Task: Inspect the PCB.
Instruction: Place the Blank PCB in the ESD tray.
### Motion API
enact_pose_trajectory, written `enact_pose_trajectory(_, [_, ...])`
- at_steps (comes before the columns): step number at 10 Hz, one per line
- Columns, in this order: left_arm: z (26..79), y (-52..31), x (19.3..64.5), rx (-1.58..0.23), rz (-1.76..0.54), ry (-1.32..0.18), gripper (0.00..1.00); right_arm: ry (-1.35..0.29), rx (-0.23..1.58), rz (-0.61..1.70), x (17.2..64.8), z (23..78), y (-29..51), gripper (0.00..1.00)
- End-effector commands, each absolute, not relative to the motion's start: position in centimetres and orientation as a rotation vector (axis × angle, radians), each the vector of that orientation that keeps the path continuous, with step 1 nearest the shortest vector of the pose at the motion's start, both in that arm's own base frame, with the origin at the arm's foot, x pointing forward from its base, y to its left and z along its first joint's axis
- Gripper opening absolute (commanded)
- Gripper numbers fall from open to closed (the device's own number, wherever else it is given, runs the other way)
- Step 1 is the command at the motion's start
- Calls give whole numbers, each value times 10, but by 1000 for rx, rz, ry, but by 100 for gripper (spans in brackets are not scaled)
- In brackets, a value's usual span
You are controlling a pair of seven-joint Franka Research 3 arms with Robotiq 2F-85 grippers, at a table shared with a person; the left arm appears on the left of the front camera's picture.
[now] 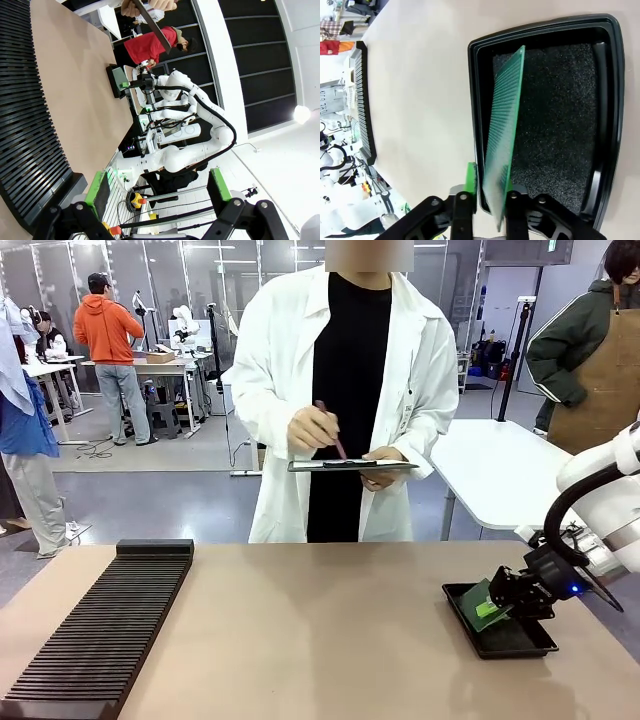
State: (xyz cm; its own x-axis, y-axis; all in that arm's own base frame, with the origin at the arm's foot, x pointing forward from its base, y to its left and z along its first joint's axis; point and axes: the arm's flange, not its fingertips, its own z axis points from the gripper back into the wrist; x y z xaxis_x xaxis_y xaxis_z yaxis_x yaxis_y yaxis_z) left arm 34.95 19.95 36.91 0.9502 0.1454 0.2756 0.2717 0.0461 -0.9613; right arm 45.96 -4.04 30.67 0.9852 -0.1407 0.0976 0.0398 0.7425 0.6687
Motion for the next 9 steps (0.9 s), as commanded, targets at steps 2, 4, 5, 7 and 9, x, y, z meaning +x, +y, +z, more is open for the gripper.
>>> enact_pose_trajectory(2, [372, 201, 352, -1527, -97, -333, 100, -131, 688, -119, 460, 309, -34, 94])
enact_pose_trajectory(4, [372, 201, 352, -1527, -97, -333, 100, -142, 667, -117, 456, 313, -33, 100])
enact_pose_trajectory(5, [372, 201, 352, -1527, -97, -333, 100, -150, 658, -117, 455, 317, -32, 100])
enact_pose_trajectory(7, [372, 201, 352, -1527, -97, -333, 100, -160, 643, -137, 452, 322, -36, 100])
enact_pose_trajectory(9, [372, 201, 352, -1527, -97, -333, 100, -169, 651, -145, 449, 326, -40, 100])
